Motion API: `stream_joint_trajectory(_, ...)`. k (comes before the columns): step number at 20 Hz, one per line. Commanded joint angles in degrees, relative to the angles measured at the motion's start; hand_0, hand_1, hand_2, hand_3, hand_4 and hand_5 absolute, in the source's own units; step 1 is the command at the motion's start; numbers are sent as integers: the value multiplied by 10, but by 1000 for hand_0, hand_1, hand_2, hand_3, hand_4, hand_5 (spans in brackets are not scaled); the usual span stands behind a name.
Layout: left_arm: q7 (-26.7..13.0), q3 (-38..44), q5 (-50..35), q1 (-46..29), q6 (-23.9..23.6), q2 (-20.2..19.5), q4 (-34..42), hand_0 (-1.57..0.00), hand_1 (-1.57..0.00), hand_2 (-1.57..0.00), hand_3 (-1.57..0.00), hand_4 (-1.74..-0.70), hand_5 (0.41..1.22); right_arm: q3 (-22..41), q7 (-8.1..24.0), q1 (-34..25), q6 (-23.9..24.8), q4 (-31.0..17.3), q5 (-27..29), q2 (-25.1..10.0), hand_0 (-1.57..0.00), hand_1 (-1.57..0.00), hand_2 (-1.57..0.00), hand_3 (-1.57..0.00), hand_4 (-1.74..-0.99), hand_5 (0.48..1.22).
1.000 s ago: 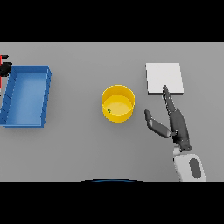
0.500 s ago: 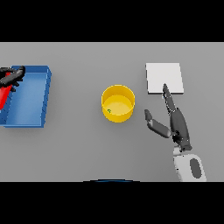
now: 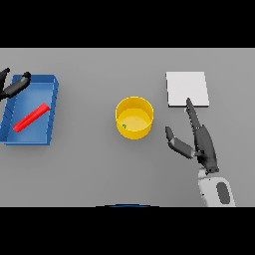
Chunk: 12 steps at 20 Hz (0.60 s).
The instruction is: Pick up the red beaker and tilt it to pour out 1 green nut into yellow bowl. Pick up the yellow bowl and place it on the metallic measuring scale.
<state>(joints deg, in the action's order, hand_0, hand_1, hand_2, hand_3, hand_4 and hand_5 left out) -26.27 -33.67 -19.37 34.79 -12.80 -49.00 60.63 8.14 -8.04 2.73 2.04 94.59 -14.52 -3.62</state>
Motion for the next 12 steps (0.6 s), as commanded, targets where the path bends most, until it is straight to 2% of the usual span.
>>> stream_joint_trajectory(1,14,5,-1,-3,-6,-1,2,-68,-60,-57,-48,-708,658,1,13,-2,6,6,-11,-4,1,1,1,1,-1175,672)
stream_joint_trajectory(2,24,8,-2,-3,-12,1,4,-54,-48,-45,-38,-711,663,10,24,-11,9,2,-31,-7,1,1,1,1,-1163,677)
stream_joint_trajectory(4,38,12,-4,-8,-18,4,3,-34,-30,-29,-24,-710,679,25,12,-21,-14,8,-42,-24,1,1,1,1,-1132,703)
stream_joint_trajectory(5,34,12,-3,-8,-24,3,5,-27,-24,-23,-19,-713,685,30,19,-34,-28,4,-49,-37,1,1,1,1,-1137,717)
stream_joint_trajectory(6,35,12,-1,-9,-28,-1,10,-22,-19,-18,-15,-710,689,37,7,-44,-49,5,-58,-62,1,1,1,1,-1153,728)
stream_joint_trajectory(9,43,16,-9,-7,-24,4,11,-11,-9,-9,-7,-719,670,85,41,-99,-91,-11,-139,-116,1,1,1,1,-1204,708)
stream_joint_trajectory(11,44,16,-14,-13,-26,6,21,-6,-6,-5,-4,-719,664,120,51,-152,-123,-27,-191,-146,1,1,1,1,-1220,701)
stream_joint_trajectory(12,42,14,-13,-8,-24,10,17,-5,-4,-4,-3,-719,665,139,40,-179,-134,-35,-216,-160,1,1,1,1,-1222,701)
